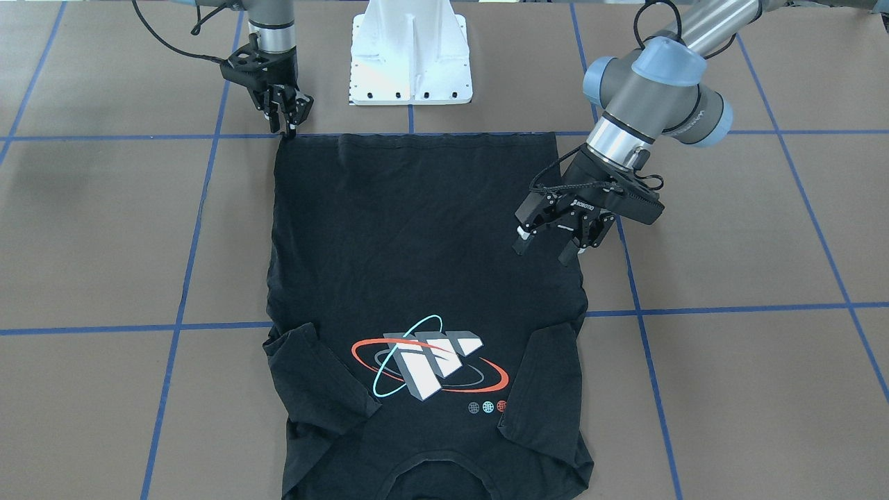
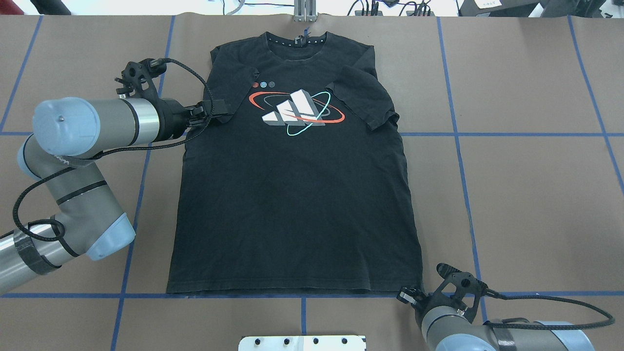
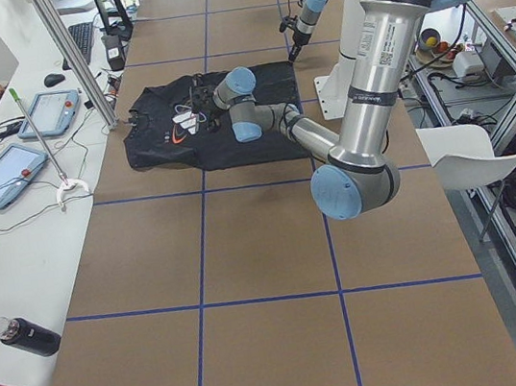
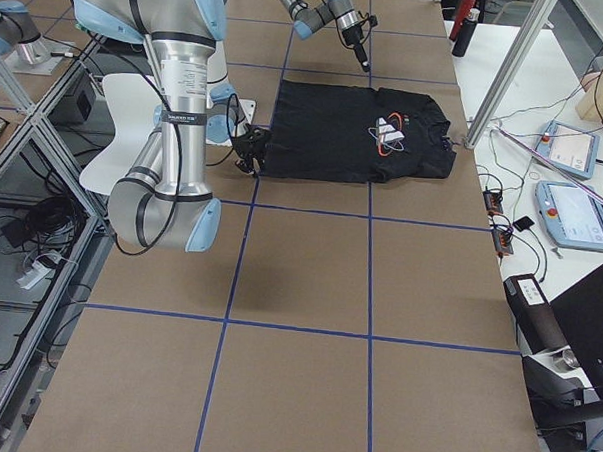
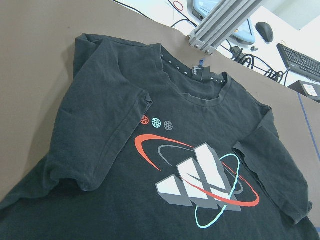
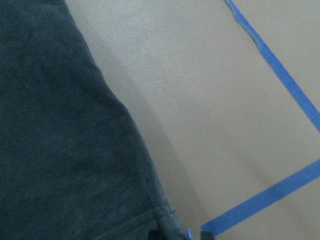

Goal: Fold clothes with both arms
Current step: 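Move both grippers down to the shirt hem nearest the robot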

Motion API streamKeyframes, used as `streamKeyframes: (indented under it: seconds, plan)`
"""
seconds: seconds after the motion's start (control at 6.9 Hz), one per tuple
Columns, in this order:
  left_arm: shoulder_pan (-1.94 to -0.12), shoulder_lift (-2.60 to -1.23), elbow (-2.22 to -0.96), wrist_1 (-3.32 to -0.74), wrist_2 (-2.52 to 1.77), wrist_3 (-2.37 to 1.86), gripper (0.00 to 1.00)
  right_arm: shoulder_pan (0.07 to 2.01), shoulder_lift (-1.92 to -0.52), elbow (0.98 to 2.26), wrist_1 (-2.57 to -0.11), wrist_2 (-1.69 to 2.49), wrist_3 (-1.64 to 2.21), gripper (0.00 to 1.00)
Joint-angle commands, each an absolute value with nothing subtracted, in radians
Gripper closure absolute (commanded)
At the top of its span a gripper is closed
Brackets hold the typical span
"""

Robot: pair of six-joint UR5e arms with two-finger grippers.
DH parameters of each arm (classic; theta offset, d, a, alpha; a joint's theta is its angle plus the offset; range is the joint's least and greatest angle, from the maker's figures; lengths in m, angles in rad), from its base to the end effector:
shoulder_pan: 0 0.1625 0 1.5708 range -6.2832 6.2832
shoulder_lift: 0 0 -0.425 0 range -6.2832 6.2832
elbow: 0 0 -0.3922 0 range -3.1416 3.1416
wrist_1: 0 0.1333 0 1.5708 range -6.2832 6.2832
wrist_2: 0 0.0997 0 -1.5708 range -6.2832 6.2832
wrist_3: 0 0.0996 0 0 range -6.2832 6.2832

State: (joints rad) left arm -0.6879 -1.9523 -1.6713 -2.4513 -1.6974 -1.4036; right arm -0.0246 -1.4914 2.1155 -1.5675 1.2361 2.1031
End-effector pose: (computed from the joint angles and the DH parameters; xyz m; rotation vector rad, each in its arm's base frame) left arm 0.4047 -0.4888 0.2980 0.4701 1.2898 -0.3507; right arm -0.4918 -0.1540 0.3746 0.1424 -0.6968 0.5914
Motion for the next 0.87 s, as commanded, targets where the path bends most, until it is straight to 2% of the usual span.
streamKeyframes:
  seconds: [0.0,0.29,0.43,0.58,0.72]
  plan:
    - [-0.684,-1.951,-1.671,-2.451,-1.697,-1.404,0.01,-0.028,-1.491,2.117,-1.594,1.235,2.105,1.00]
    - [-0.657,-1.953,-1.684,-2.450,-1.703,-1.493,0.01,-0.020,-1.494,2.158,-1.603,1.238,2.100,1.00]
    - [-0.626,-1.912,-1.724,-2.421,-1.704,-1.581,0.01,-0.018,-1.520,2.218,-1.608,1.261,2.097,1.00]
    - [-0.589,-1.802,-1.868,-2.364,-1.704,-1.597,0.01,-0.018,-1.575,2.285,-1.608,1.302,2.097,1.00]
    - [-0.477,-1.643,-2.023,-2.308,-1.645,-1.673,0.01,-0.018,-1.580,2.293,-1.606,1.339,2.095,1.00]
